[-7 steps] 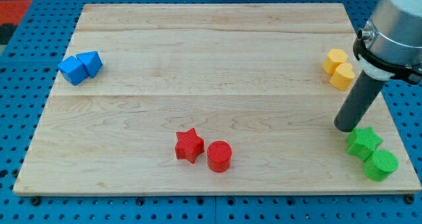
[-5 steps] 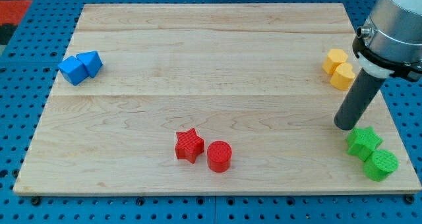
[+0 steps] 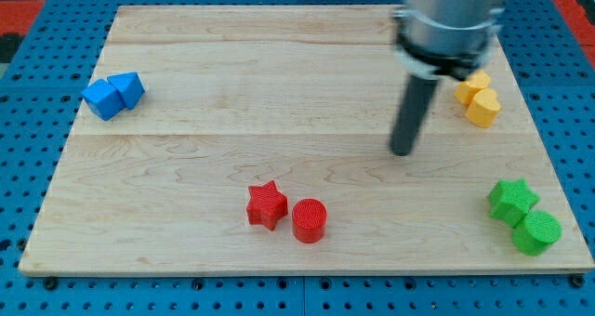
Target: Slide the blue cube along with blue triangle up and right
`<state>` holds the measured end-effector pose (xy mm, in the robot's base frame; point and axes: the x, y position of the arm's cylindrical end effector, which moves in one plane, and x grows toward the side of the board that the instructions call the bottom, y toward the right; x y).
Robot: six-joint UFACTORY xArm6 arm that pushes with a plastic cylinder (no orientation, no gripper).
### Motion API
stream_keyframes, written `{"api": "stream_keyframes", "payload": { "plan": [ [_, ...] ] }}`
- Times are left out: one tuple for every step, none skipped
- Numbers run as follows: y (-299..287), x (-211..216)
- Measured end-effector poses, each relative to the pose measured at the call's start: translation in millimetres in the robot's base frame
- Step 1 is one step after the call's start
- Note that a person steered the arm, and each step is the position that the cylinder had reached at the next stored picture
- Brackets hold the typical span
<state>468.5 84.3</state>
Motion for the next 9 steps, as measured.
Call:
{"api": "stream_keyframes", "payload": {
  "plan": [
    [-89, 14],
    [-196, 11],
    [-305, -9],
    [-386, -11],
    [-387, -40],
    [-328, -72],
    [-318, -83],
    [-338, -70],
    [-309, -70]
  ]
}}
